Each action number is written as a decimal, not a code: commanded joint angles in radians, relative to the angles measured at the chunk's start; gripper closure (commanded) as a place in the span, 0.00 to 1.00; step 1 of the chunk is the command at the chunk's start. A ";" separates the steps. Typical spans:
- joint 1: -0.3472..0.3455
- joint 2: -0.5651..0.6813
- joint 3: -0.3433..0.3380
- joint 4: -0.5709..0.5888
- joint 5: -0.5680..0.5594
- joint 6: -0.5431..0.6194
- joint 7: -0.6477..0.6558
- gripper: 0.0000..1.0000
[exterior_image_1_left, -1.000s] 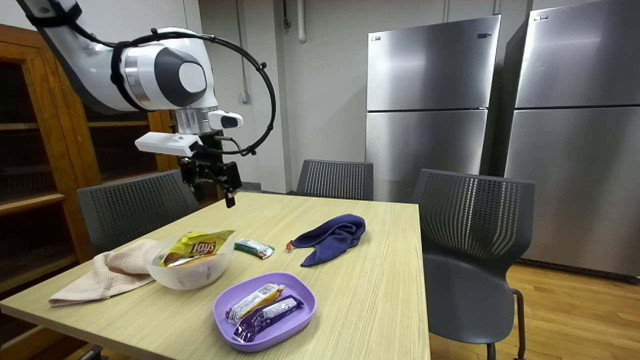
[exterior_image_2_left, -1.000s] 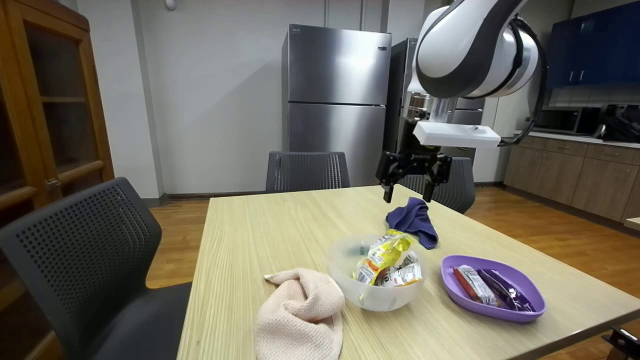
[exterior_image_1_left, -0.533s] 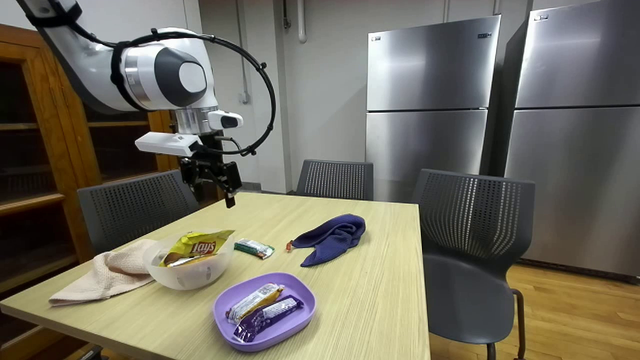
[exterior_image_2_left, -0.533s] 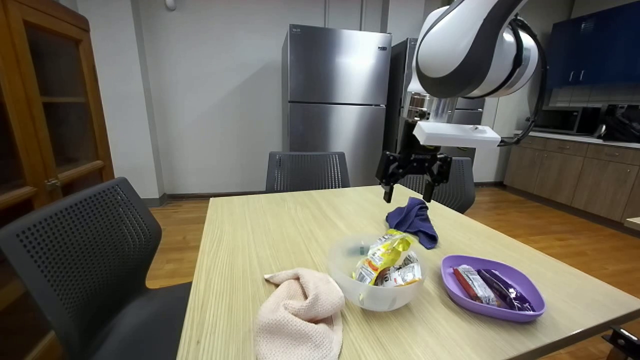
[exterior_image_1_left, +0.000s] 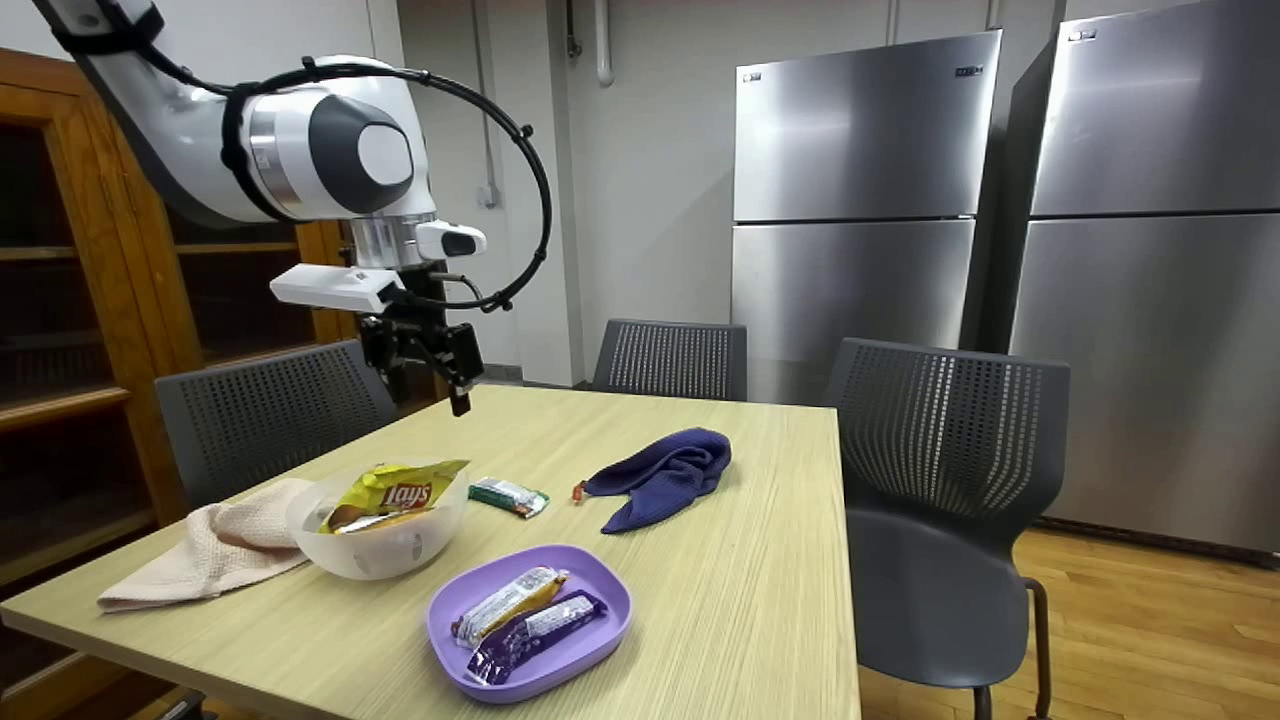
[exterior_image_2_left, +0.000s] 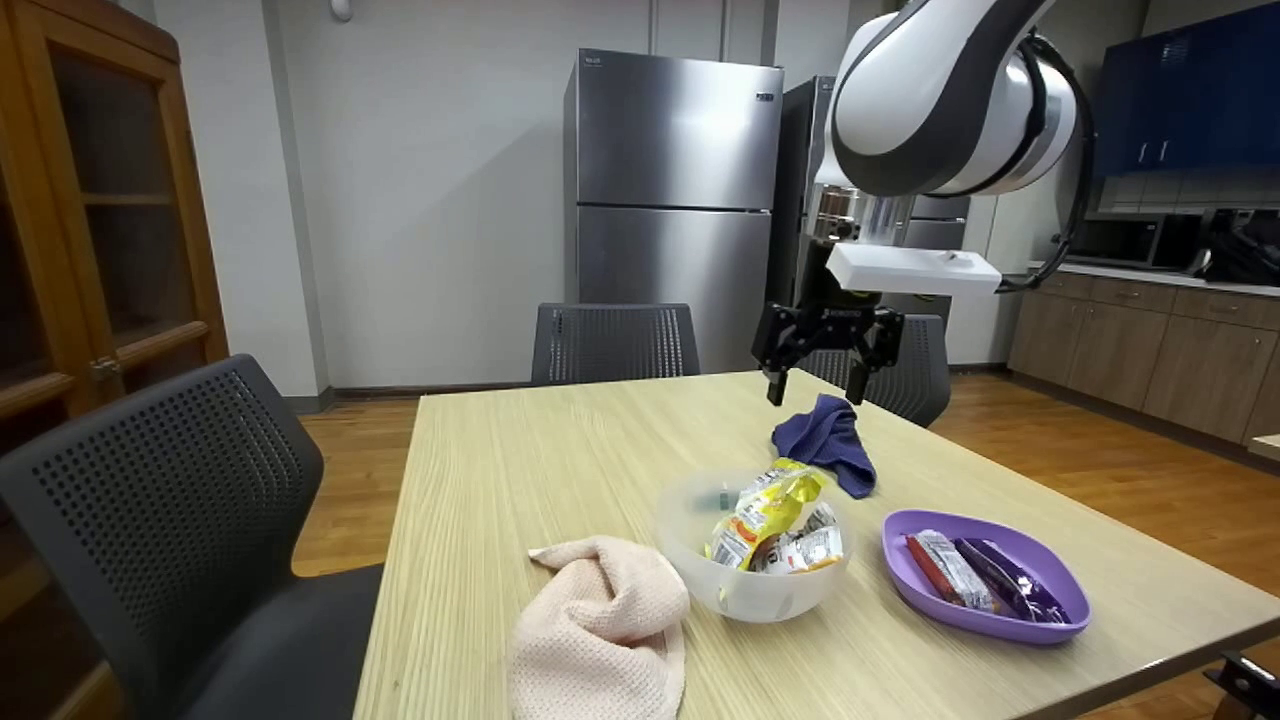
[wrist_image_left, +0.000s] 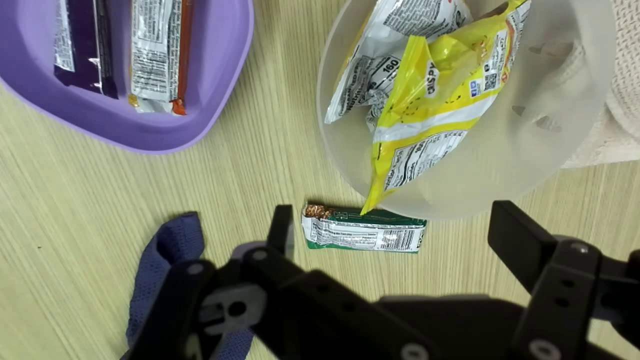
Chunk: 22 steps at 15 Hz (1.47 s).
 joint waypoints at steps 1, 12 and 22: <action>-0.011 0.020 0.001 0.051 0.024 -0.076 0.031 0.00; 0.016 0.324 -0.041 0.428 0.051 -0.280 0.256 0.00; 0.053 0.513 -0.092 0.599 0.090 -0.292 0.380 0.00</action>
